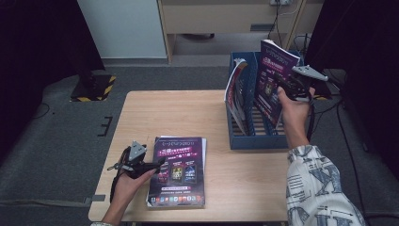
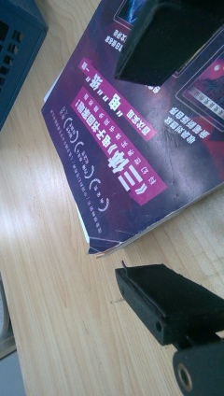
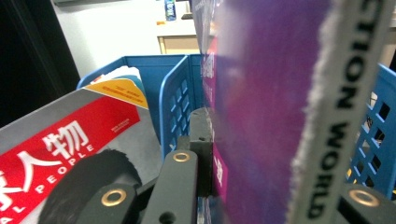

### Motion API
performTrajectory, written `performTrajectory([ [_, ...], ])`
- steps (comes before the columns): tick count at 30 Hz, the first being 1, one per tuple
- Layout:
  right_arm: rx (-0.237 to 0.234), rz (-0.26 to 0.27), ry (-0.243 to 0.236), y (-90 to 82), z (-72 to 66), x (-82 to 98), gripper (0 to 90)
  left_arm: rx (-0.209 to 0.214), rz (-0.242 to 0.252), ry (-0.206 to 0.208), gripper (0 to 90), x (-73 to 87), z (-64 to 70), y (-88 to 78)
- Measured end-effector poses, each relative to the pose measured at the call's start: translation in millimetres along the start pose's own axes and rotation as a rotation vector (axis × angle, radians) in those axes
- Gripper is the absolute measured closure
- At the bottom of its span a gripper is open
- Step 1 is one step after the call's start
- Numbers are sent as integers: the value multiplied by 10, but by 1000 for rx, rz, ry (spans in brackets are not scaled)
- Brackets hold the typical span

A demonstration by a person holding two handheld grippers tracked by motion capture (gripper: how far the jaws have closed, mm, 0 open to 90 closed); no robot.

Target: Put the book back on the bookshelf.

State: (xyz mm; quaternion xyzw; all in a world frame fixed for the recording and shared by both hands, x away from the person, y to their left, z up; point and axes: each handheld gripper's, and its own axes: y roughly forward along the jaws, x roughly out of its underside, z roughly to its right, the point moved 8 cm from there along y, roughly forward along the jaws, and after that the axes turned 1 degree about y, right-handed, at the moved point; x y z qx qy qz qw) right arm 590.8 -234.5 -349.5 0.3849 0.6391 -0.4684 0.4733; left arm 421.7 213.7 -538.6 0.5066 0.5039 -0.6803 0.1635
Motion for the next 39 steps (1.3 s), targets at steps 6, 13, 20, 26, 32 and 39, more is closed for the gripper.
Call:
performTrajectory([
  [6,11,3,4,85,28,60,829,-1,2,1,54,-4,-3,-8],
  [13,12,8,8,133,16,124,828,-1,0,3,54,-3,0,-4],
  [20,19,1,7,201,1,205,829,-2,3,2,54,-10,-9,-13],
  [26,23,16,7,206,-40,243,829,-1,5,1,54,-12,-12,-16],
  [32,31,15,12,201,-25,327,828,-4,8,3,54,-19,-20,-26],
  [39,33,14,17,203,-10,399,828,-5,6,7,54,-18,-11,-22],
])
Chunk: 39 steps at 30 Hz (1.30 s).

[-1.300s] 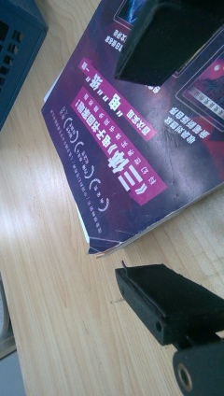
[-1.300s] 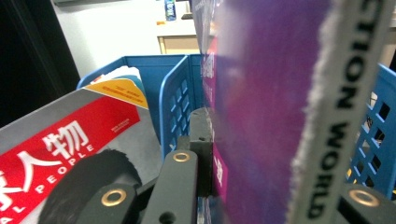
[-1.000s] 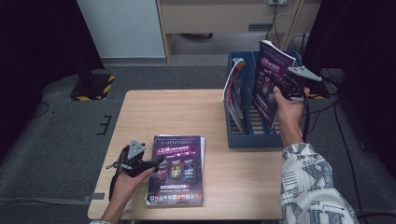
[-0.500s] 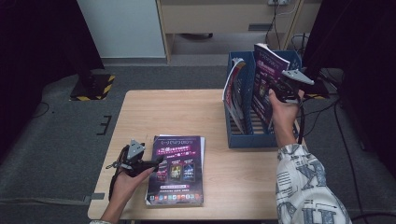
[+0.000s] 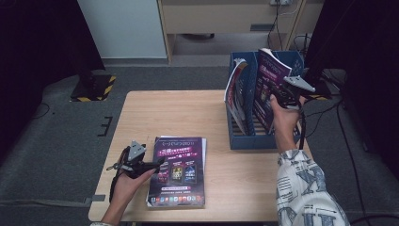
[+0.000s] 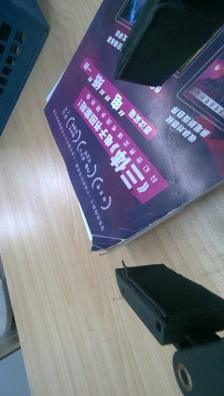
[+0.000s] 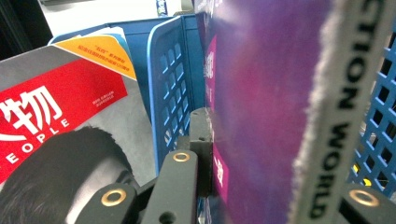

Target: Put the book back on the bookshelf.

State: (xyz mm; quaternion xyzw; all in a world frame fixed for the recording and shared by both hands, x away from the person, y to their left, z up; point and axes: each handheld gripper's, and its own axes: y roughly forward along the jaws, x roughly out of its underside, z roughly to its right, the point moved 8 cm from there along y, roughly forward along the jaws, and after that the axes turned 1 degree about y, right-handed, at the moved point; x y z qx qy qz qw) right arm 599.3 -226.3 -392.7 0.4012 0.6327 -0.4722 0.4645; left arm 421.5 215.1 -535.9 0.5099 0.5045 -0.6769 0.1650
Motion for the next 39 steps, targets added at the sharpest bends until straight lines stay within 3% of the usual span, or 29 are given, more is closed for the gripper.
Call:
performTrajectory([
  [10,-8,10,7,33,-26,34,828,1,-3,-1,54,6,-4,7],
  [18,-34,-11,-8,43,-82,101,827,0,-2,1,55,4,-6,4],
  [39,-36,-38,-22,63,-136,279,827,0,3,0,56,-5,-9,-2],
])
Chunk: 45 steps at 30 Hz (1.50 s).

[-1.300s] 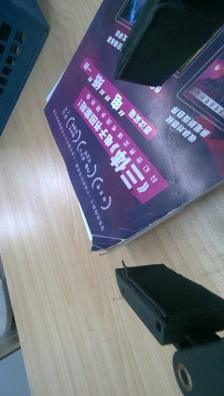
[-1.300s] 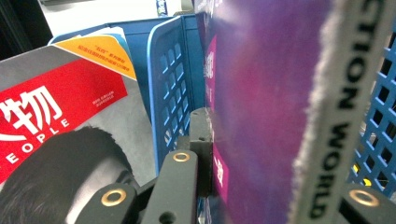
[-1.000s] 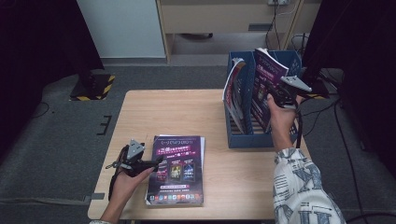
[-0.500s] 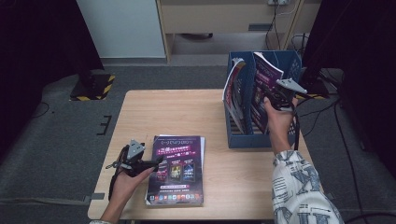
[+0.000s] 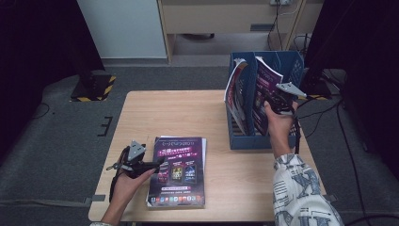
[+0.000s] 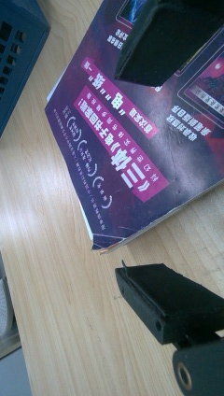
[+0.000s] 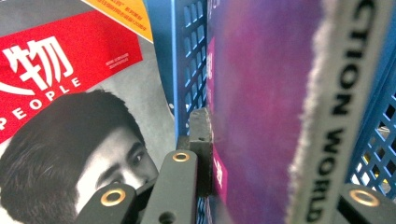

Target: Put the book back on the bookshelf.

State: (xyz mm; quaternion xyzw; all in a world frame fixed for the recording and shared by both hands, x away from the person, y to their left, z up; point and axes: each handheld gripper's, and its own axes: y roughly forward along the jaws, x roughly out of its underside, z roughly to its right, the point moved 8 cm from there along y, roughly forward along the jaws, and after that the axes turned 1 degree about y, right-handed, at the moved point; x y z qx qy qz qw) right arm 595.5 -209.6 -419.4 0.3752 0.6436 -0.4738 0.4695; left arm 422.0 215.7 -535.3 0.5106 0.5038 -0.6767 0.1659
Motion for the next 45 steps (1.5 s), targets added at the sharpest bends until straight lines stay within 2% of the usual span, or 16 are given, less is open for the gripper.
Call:
performTrajectory([
  [10,-11,-21,-29,-39,-69,29,825,-1,1,2,57,-4,3,-5],
  [24,-46,-43,-35,-107,-123,102,813,-1,-1,3,58,-3,9,-1],
  [28,-50,-44,-47,-119,-149,129,811,0,-1,2,58,-1,7,-1],
  [41,-56,-19,-28,-161,-169,107,773,0,-1,6,59,-4,16,3],
  [45,-48,-17,-37,-161,-190,94,821,0,-1,4,59,-4,12,1],
])
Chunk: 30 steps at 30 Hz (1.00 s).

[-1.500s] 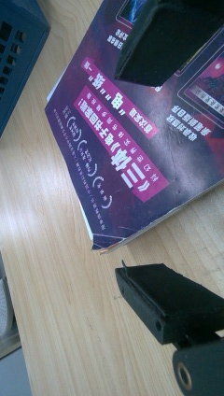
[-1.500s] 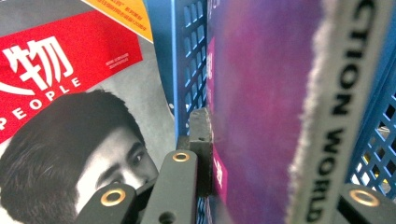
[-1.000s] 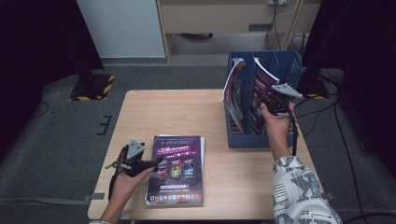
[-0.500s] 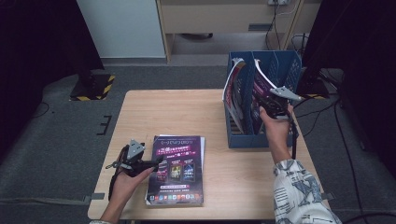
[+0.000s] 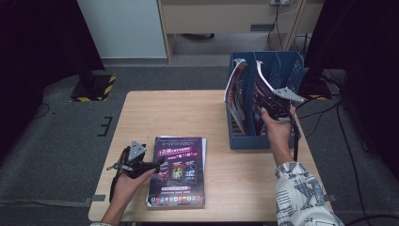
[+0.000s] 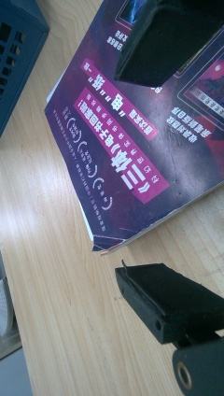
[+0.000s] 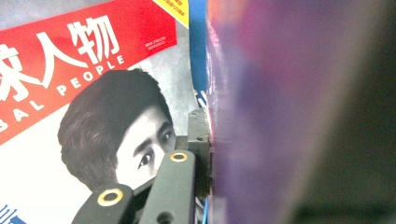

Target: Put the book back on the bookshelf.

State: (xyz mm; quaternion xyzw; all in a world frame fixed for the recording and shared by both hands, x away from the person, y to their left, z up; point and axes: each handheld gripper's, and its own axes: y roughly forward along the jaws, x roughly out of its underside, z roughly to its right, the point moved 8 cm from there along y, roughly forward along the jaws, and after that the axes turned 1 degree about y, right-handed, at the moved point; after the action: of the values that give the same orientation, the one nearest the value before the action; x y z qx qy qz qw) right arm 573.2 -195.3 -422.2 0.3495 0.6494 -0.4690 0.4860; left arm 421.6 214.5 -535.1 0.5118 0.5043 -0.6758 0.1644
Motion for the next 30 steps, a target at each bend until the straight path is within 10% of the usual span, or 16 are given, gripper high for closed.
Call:
performTrajectory([
  [30,122,34,-81,275,200,-155,828,5,0,-1,60,1,-2,18],
])
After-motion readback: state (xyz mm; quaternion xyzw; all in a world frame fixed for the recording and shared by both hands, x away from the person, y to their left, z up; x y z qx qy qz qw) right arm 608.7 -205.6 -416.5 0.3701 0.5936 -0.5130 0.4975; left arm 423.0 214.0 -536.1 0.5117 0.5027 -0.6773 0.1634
